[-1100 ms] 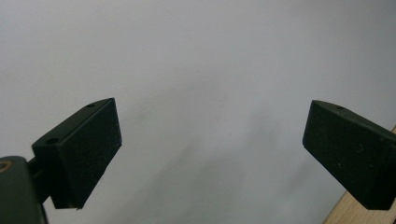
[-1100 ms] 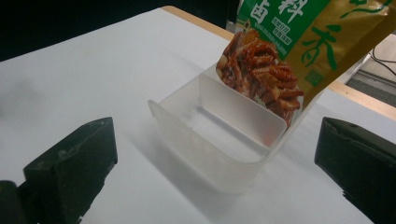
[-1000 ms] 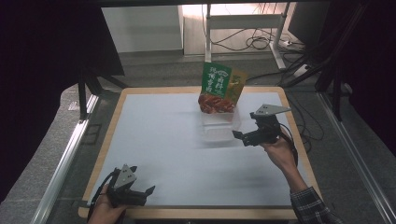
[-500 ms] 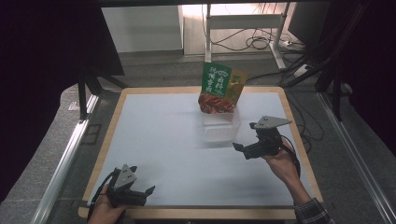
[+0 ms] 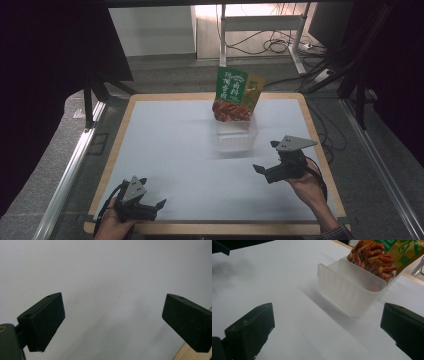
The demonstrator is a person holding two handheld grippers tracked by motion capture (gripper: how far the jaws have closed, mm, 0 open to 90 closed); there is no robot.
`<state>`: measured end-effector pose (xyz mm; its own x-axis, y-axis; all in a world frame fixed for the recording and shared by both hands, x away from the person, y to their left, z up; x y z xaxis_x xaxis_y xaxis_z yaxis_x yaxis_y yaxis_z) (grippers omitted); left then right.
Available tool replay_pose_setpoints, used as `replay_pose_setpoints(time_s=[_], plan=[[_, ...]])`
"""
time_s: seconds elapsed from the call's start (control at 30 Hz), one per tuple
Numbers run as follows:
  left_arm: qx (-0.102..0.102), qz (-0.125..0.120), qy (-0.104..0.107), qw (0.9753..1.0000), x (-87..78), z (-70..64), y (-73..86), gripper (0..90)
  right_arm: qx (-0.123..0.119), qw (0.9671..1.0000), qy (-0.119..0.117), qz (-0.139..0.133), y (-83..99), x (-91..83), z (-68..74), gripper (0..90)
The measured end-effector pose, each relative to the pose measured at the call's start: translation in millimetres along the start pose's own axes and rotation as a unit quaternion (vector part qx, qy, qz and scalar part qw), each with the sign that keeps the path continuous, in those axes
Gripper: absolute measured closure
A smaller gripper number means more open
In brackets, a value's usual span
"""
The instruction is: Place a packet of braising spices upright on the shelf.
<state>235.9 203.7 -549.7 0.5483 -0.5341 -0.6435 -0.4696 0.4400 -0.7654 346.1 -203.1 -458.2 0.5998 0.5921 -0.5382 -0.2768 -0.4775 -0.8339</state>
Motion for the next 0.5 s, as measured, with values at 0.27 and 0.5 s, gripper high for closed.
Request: replay_pose_setpoints(time_s=[0.27,0.5], plan=[[0.000,0.001,-0.002,1.0000,0.5,-0.8,0.0,4.4,0.003,1.0000,-0.004,0.000,17.1,-6.8,5.5,0.0],[0.001,0.003,-0.003,1.0000,0.2,-0.9,0.2,4.4,0.008,1.0000,0.004,0.004,40.6,-16.8,6.3,0.0]])
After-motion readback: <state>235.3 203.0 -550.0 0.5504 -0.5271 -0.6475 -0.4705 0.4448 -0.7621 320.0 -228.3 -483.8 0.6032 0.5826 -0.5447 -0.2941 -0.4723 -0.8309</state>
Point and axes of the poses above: each handheld gripper's, and its own axes: x roughly forward along the jaws, y roughly out of its underside, z roughly to its left, the point moved 4 cm from there along x, roughly forward along the jaws, and after that the axes turned 6 degrees about y, right-handed, at the moved point
